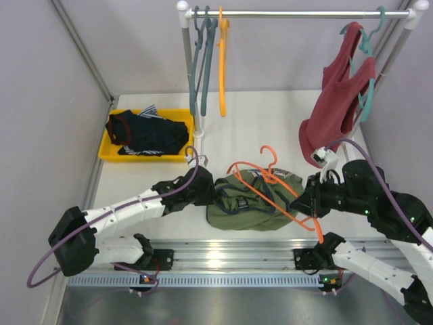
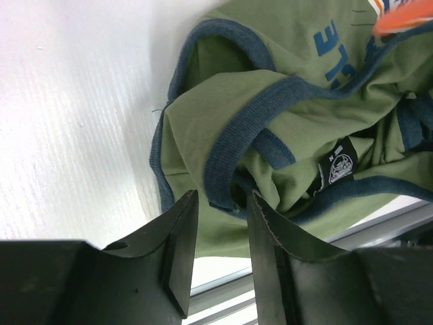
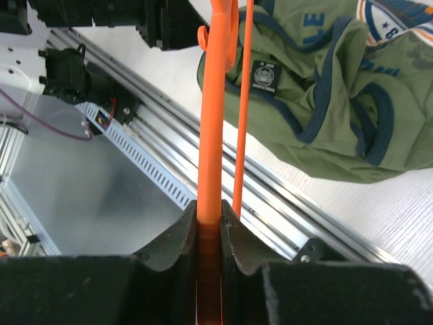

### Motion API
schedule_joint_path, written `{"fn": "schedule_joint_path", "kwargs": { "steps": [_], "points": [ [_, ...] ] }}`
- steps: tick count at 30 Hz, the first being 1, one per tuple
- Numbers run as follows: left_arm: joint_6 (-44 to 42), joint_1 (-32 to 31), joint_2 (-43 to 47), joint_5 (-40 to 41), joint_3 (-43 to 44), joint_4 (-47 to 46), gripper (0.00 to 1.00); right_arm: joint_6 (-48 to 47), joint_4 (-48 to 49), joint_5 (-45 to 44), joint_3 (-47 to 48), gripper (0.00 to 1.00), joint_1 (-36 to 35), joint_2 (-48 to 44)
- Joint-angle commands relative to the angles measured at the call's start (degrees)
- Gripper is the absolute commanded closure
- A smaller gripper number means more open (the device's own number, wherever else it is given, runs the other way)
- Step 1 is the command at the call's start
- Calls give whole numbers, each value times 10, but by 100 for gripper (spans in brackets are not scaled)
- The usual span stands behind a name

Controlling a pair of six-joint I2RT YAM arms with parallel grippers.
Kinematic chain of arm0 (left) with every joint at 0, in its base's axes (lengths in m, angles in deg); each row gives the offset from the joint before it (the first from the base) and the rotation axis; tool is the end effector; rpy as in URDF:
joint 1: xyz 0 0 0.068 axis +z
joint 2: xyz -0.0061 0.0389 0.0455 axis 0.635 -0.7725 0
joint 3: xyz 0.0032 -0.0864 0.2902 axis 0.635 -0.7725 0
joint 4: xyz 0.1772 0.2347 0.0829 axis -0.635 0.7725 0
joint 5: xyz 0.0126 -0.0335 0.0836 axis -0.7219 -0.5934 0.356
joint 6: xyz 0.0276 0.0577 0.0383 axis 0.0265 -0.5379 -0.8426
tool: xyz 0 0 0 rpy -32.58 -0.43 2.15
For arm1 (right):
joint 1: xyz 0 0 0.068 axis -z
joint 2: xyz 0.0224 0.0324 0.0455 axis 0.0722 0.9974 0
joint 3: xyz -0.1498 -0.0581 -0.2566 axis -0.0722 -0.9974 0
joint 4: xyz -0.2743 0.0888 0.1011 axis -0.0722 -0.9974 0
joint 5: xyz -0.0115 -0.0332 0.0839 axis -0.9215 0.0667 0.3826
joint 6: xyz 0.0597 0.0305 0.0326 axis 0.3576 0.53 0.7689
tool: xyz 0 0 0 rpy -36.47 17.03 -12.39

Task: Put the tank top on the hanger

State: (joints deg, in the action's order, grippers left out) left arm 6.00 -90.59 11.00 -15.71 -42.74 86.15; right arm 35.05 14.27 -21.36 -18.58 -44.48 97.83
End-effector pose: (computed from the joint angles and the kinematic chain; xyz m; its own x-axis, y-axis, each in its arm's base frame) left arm 0.1899 -0.2187 0.2065 -0.8332 -0.1358 -0.5360 0.1128 0.9072 -0.4052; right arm 0.0766 0.0826 0.4213 -0.7214 -0.0596 -0.6900 -0.5043 0.7281 0.4643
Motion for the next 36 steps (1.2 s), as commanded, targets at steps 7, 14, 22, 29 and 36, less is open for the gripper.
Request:
{"fn": "schedule_joint_path", "kwargs": {
  "steps": [7,14,22,29,36],
  "points": [
    [-8,-3,-14,29,24,1,67,-17,-8,69,-9,100,4,16],
    [-16,-3,-26,24,32,-6,78,-30,-29,75,-8,100,4,25],
    [-25,-3,-25,20,46,5,95,-40,-38,92,-5,100,5,31],
    [-43,-3,-17,11,66,33,100,-50,-15,110,-41,100,4,37],
    [-66,-3,8,-2,83,68,100,-42,71,129,-115,100,4,26]
  ]
}}
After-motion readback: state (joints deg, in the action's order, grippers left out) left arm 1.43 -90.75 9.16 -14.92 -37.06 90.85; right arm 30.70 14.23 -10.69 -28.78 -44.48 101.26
